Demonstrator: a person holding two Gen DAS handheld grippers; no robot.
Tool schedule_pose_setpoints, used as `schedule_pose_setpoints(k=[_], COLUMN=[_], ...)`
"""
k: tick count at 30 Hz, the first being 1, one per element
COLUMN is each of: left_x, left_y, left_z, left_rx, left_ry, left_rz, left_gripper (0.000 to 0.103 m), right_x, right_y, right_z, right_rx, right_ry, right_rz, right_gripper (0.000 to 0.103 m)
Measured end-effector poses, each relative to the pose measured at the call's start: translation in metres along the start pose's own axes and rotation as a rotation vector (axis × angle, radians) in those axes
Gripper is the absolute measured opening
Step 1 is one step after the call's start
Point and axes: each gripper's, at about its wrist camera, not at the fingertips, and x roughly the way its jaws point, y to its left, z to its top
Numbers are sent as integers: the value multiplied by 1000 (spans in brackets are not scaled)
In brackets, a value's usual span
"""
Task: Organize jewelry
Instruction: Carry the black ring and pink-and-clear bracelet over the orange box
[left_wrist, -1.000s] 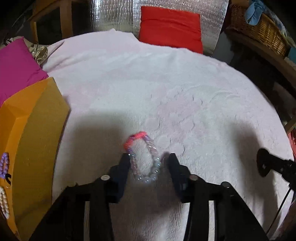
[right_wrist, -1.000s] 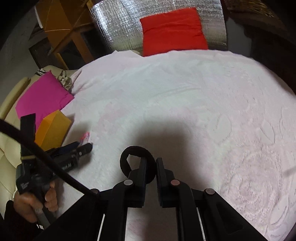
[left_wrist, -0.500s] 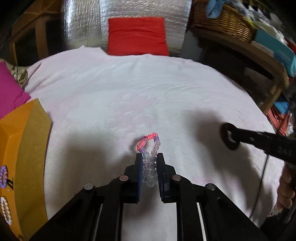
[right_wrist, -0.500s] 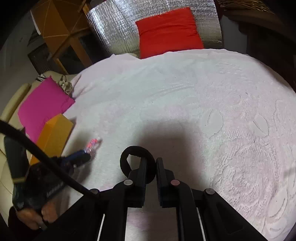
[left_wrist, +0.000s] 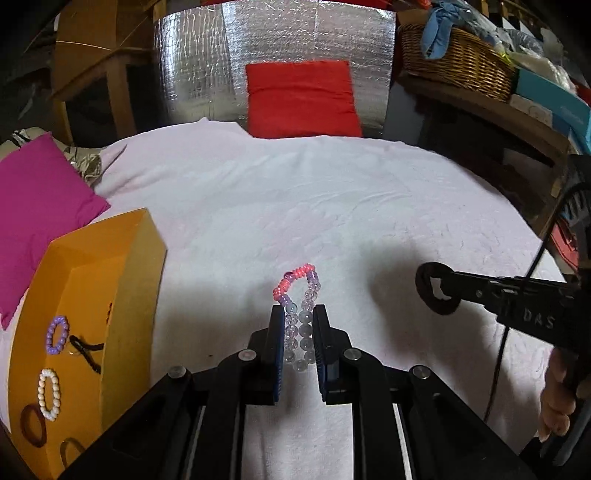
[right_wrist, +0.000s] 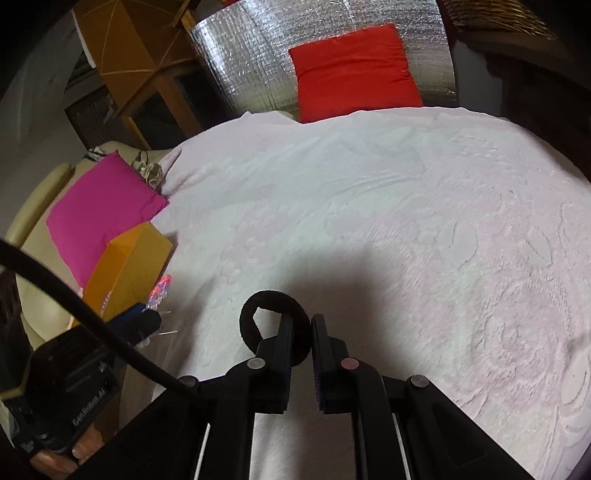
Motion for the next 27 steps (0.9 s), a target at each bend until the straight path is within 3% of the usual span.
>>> schedule_pose_setpoints(k=[27], left_x=[-30], left_y=[34], left_z=[2], left_rx=[-22], left_ry=[-93], left_rz=[84], left_gripper=[16], right_x=[5], right_y=[45], right_z=[1], right_rx=[-66], right_ry=[-46], right_rz=[36], right_gripper=[11])
